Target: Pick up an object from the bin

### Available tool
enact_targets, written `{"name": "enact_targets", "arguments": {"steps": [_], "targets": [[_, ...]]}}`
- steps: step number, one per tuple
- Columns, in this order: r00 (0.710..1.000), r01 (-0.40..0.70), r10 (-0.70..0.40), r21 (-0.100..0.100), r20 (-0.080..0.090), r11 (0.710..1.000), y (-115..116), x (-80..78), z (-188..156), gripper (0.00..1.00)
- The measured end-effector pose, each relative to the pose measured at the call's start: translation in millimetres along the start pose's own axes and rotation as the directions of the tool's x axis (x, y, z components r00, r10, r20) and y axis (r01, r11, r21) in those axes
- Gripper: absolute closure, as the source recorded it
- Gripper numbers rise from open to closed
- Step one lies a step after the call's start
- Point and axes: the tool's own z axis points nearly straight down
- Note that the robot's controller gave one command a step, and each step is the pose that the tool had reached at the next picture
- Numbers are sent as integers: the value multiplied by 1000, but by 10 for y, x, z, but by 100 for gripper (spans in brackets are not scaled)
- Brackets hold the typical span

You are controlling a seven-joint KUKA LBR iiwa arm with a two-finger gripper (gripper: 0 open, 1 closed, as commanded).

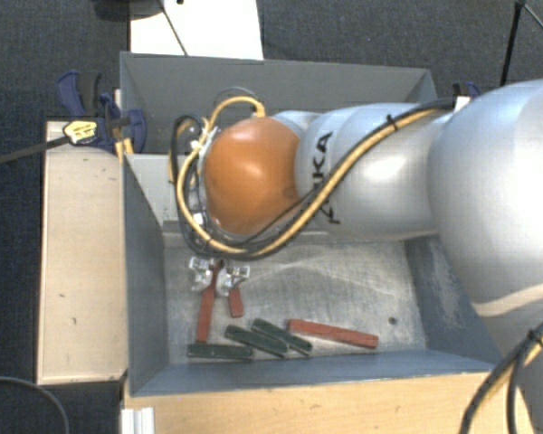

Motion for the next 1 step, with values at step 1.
{"name": "enact_targets", "arguments": {"steps": [1], "targets": [[1000, -1, 1, -2, 0, 1000, 9, 4, -21, 100]]}}
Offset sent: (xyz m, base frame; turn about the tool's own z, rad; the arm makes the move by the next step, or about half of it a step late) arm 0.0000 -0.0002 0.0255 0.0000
